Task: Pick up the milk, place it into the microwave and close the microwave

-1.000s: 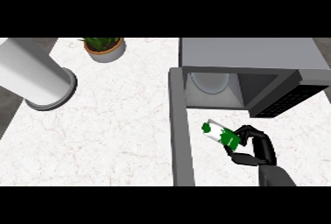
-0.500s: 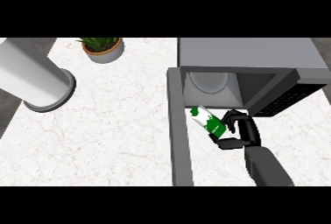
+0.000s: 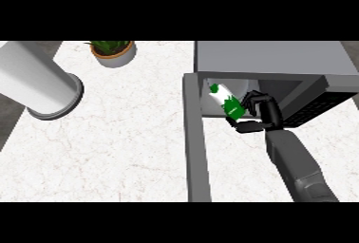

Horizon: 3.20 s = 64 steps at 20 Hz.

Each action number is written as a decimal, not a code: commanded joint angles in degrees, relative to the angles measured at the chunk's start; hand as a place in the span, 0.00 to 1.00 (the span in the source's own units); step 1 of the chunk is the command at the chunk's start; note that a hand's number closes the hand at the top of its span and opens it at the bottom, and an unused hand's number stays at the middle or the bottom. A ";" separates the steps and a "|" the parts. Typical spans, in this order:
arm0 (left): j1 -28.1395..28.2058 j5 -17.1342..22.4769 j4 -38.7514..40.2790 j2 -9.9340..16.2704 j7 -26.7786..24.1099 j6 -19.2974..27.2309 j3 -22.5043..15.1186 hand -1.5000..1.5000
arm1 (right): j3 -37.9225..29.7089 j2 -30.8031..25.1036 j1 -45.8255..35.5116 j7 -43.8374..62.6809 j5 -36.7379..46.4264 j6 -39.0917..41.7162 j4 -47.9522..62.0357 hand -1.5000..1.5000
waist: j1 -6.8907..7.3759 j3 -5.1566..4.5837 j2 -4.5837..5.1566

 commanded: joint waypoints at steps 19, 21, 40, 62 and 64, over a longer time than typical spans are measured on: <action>-9.20 0.05 1.97 3.51 1.26 -0.38 -0.37 0.00 | 0.18 -9.31 -15.86 11.48 4.31 -14.62 8.40 1.00 | 4.98 0.17 2.51; -11.60 -0.45 3.10 4.15 1.75 0.75 -1.77 0.00 | 0.19 -10.24 -18.60 13.62 4.56 -15.91 8.37 1.00 | 5.22 0.18 3.40; -14.76 -0.62 3.78 6.92 3.24 2.04 -2.12 0.00 | -1.50 -13.04 -18.90 13.47 2.59 -20.68 10.38 1.00 | 8.20 0.33 4.58; -18.17 -4.87 6.65 8.71 2.97 0.75 -1.94 0.00 | -3.15 -12.47 -22.20 12.41 -0.44 -14.32 9.57 0.00 | 10.45 0.49 4.97; -18.68 -5.23 5.90 8.98 3.37 0.90 -2.63 0.00 | -1.31 -11.55 -21.96 13.46 1.24 -12.66 10.90 0.00 | 10.62 0.41 4.97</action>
